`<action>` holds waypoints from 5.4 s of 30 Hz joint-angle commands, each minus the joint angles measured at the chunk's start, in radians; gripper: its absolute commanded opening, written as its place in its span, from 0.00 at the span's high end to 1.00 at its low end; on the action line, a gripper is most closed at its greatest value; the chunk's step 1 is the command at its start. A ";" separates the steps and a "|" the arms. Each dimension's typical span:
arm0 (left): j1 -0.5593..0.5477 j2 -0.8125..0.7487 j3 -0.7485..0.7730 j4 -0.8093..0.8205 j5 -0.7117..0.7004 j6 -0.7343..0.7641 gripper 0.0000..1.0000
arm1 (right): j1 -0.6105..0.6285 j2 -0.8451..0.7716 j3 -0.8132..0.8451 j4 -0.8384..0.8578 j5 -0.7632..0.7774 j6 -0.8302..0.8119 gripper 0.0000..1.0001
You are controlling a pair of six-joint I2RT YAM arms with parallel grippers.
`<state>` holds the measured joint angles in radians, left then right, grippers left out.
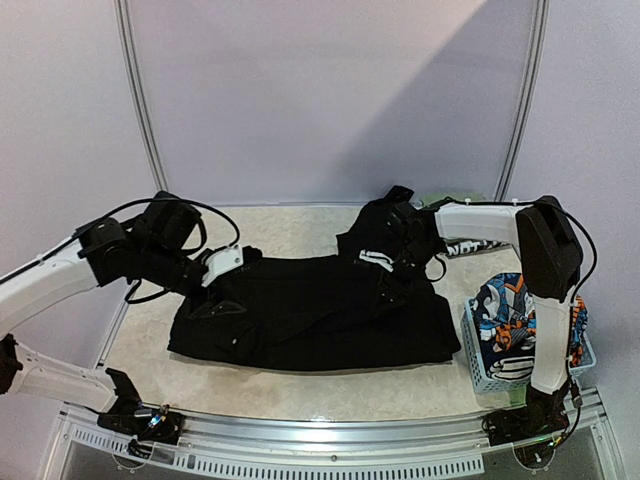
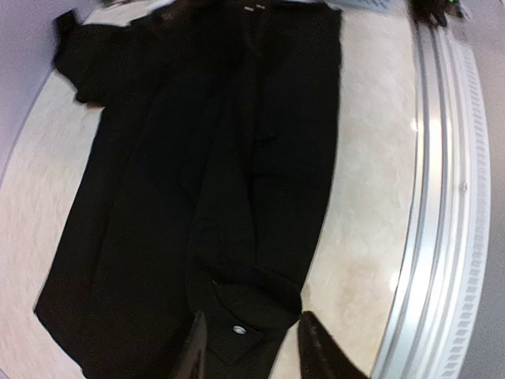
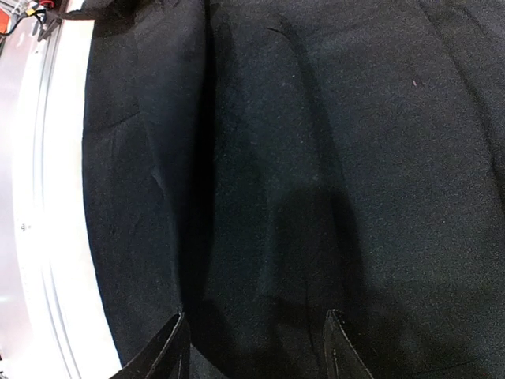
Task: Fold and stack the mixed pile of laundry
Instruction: Adjust the 1/3-folded shirt at the center of the board, then pick up the 1/3-folded shirt from the center of the board.
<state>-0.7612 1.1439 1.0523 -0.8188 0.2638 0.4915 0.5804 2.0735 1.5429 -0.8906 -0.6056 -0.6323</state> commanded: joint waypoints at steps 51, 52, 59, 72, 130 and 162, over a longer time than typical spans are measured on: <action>-0.195 0.031 -0.761 0.763 -0.747 -2.266 0.54 | 0.017 -0.034 -0.015 0.030 0.007 0.023 0.43; -0.193 0.036 -0.763 0.776 -0.746 -2.266 0.54 | 0.017 -0.034 -0.015 0.030 0.007 0.022 0.43; -0.175 0.027 -0.747 0.824 -0.776 -2.183 0.85 | 0.017 -0.033 -0.013 0.027 0.005 0.027 0.43; -0.008 -0.221 -0.506 0.459 -0.819 -1.643 1.00 | 0.016 -0.057 -0.058 0.032 0.035 0.002 0.43; 0.455 0.199 -0.359 0.316 -0.091 -0.929 0.46 | 0.018 -0.221 -0.158 0.064 0.179 0.087 0.43; 0.473 0.201 -0.153 -0.221 -0.075 -0.936 1.00 | 0.018 -0.172 -0.228 0.108 0.193 0.075 0.43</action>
<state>-0.2958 1.3453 0.8688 -0.9176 0.2291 -0.4534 0.5911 1.8915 1.3293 -0.7910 -0.4187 -0.5476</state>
